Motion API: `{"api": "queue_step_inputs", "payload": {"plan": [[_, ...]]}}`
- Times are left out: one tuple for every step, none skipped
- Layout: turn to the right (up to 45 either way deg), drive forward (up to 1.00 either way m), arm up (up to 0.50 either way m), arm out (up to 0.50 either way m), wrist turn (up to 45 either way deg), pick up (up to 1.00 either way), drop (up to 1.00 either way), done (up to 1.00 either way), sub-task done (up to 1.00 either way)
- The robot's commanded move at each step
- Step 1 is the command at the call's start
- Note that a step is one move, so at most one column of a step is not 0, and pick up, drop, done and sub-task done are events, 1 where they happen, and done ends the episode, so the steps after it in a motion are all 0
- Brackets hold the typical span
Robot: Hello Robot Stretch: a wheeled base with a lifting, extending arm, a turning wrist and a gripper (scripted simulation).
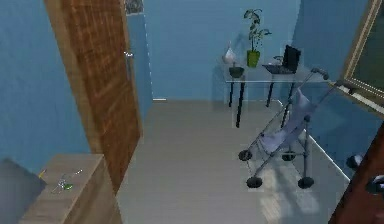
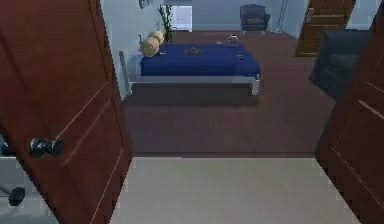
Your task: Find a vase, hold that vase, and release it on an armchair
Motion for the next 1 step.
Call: {"api": "queue_step_inputs", "payload": {"plan": [[-3.0,0.0,0.0,0.0,0.0,0.0,0.0,0.0,0.0]]}}
